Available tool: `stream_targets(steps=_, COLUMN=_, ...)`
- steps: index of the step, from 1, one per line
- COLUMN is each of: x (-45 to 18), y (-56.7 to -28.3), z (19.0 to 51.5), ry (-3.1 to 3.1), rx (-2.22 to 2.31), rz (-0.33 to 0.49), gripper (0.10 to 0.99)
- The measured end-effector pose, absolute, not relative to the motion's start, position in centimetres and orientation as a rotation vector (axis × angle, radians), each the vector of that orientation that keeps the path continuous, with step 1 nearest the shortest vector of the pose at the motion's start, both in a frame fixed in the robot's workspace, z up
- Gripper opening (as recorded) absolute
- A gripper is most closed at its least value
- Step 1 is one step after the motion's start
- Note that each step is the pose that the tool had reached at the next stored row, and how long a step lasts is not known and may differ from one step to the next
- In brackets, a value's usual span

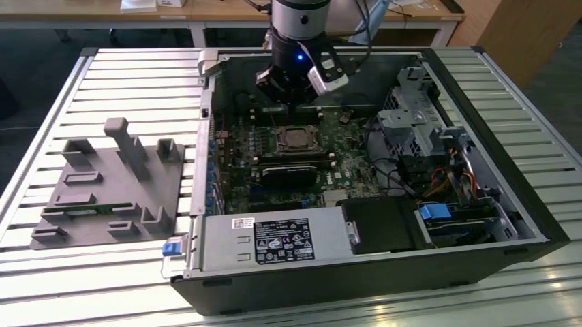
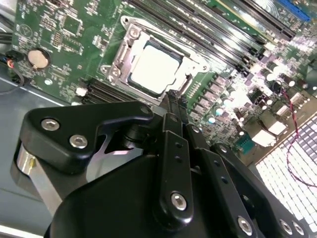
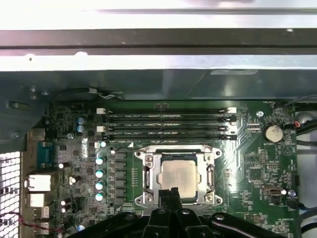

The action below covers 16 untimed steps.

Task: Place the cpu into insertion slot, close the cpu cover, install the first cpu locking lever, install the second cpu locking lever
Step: 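Install the first cpu locking lever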

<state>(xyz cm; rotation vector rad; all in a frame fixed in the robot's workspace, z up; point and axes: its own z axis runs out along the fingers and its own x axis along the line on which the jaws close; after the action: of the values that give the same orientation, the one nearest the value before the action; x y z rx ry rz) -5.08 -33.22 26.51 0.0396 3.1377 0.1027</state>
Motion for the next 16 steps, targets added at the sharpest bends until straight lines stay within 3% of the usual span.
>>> stream_targets(steps=16, x=-6.12, y=-32.59, z=26.41, ry=3.137, rx=0.039, rz=0.103, gripper=0.106)
